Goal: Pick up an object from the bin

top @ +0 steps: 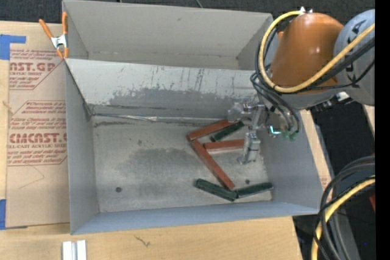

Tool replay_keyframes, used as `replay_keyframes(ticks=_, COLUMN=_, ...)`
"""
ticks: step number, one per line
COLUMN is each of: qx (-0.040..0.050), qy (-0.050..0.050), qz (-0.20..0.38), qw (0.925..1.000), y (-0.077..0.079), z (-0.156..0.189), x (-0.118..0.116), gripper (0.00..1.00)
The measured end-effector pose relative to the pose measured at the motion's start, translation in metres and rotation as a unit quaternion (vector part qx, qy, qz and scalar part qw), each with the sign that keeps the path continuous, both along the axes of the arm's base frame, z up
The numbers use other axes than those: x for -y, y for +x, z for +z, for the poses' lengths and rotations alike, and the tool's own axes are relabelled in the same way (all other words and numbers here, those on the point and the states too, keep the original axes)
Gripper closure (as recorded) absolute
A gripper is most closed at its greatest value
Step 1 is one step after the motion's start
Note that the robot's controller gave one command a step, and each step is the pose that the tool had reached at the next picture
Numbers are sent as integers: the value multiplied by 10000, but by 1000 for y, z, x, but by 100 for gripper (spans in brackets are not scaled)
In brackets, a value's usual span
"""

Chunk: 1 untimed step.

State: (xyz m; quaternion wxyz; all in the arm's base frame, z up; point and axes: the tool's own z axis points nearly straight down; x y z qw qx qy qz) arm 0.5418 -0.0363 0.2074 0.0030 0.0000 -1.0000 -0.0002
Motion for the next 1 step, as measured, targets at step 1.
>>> replay_keyframes(ticks=1, qx=39, qy=-4, qz=3, qw=10000, y=2, z=4, x=0, gripper=0)
